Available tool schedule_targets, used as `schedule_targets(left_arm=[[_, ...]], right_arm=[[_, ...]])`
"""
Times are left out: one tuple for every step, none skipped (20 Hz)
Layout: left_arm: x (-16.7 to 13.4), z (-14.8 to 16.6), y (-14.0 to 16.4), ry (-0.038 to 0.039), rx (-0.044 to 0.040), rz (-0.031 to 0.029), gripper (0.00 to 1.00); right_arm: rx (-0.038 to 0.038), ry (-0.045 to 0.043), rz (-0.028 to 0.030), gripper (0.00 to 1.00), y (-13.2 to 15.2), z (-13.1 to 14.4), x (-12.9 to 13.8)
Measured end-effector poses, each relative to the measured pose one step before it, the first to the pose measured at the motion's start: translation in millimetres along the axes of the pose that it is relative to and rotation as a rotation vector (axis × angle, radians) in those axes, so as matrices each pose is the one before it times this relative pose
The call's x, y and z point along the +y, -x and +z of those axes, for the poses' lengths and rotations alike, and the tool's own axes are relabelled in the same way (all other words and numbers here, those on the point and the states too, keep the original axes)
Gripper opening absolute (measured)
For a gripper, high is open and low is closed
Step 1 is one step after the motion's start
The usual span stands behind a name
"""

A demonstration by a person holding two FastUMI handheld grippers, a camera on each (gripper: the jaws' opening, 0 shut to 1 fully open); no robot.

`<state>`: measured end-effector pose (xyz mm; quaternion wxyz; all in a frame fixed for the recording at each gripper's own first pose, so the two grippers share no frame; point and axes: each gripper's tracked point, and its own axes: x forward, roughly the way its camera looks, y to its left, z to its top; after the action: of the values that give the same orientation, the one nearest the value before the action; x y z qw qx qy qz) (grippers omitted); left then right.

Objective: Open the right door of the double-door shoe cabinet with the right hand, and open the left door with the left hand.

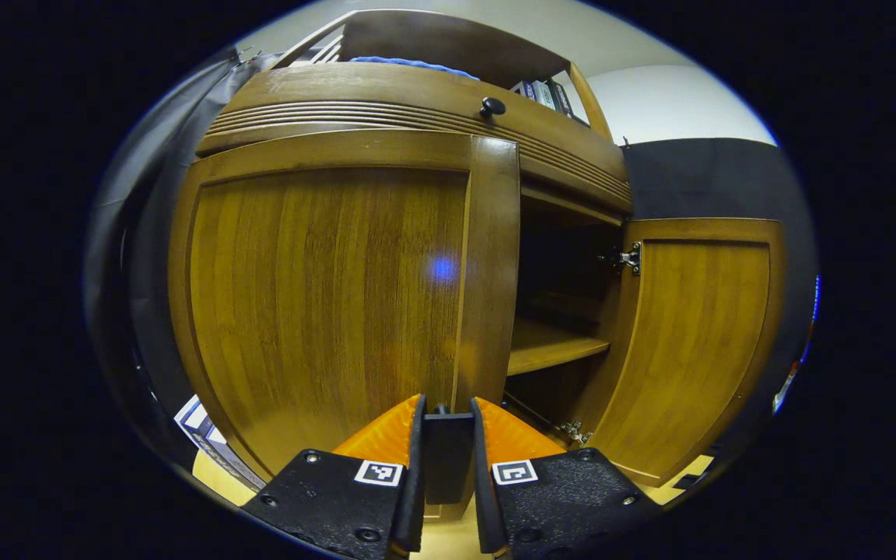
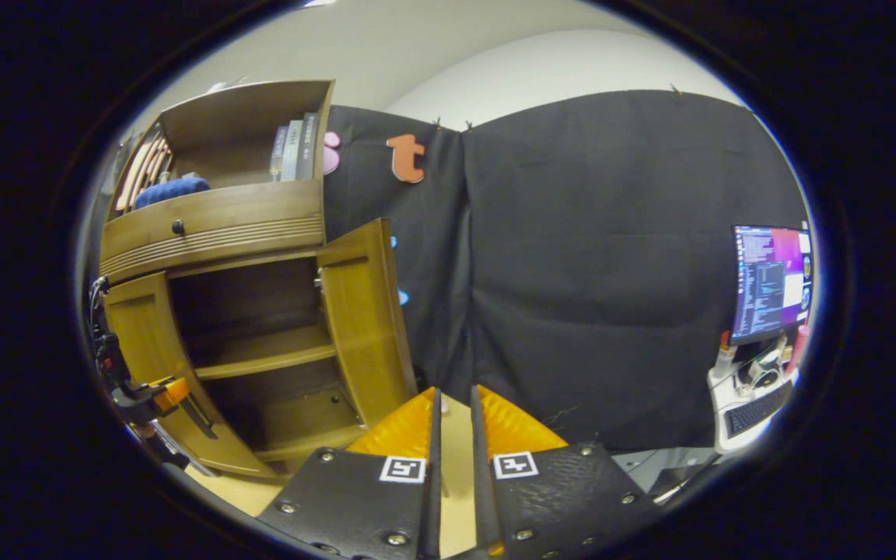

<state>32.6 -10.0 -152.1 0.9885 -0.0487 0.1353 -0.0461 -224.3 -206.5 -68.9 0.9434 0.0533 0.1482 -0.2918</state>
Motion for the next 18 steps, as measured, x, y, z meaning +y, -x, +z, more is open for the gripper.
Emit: schedule_targets(left_arm=[[-0.2,-0.22,4.57,0.00608,0.00193,-0.0067,0.28],[0.2,-0.68,6.33,0.00705,-0.00003,-0.00649,0.28],[-0.04,0.27,5.39,0.00758,-0.00128,-0.00551,0.28],[-0.02,-0.36,6.74,0.00393,-0.00056,-0.00454,0.29],[0.21,0.78,5.85,0.00093,-0.00399,-0.00394,0.28],[1.13,-0.97,6.29,0.00269,-0.00182,-0.00086,0.28],[0.59,1.02,5.79,0.00471,-0.00277,-0.00086,0.28],[0.41,-0.79,5.76,0.00419,-0.00283,0.00124,0.27],[0.85,0.53,5.06,0.00226,-0.0027,0.00233,0.28],[1.36,-0.27,3.7,0.00061,-0.00167,0.00385,0.28],[0.94,0.4,3.04,0.00116,-0.00023,0.00373,0.28],[0.55,-0.44,3.89,0.00297,-0.00007,0.00436,0.28],[0.74,0.08,3.08,0.00457,0.00207,0.00407,0.28],[0.94,-0.42,3.47,0.0026,0.0022,0.00322,0.28],[0.68,0.06,3.42,0.00069,0.00288,0.00304,0.28],[1.14,-0.12,3.26,-0.00151,0.00173,0.00323,0.28],[1.35,0.69,4.26,0.00004,0.00011,0.00442,0.28],[1.61,-0.18,4.1,0.00186,0.00049,0.00636,0.28]], right_arm=[[0.01249,-0.00972,0.02996,0.17,-8.42,-2.47,16.55],[0.01133,-0.00735,0.02908,0.17,-8.01,-2.39,14.7],[0.01015,-0.00241,0.02887,0.17,-10.58,-0.37,14.07],[0.00918,0.00033,0.03063,0.17,-10.14,-0.12,12.51],[0.0098,0.0027,0.03242,0.17,-5.4,-4.17,11.48],[0.01414,0.0042,0.03181,0.17,-6.24,-5.21,11.38],[0.0171,0.00344,0.03181,0.17,-5.18,-6.41,11.24],[0.01349,0.00202,0.03135,0.17,-4.57,-5.17,11.97],[0.01155,0.00064,0.02853,0.17,-3.87,-4.03,9.86],[0.00965,-0.00095,0.02662,0.17,-5.63,-3.33,10.26],[0.00822,-0.00084,0.02519,0.17,-3.41,-4.25,8.65],[0.00828,0.00157,0.02222,0.17,-5.01,-1.99,9.18],[0.00813,0.00376,0.01864,0.17,-4.03,-2.19,8.32],[0.00683,0.00489,0.01566,0.17,-5.05,-1.68,7.02],[0.00764,0.00513,0.01492,0.17,-5.15,-0.76,5.94],[0.00683,0.004,0.01275,0.18,-4.21,-1.04,5.38],[0.00659,0.00132,0.01317,0.18,-3.3,-2.42,4.26],[0.00682,-0.00067,0.01576,0.18,-4.42,-1.06,4.48]])
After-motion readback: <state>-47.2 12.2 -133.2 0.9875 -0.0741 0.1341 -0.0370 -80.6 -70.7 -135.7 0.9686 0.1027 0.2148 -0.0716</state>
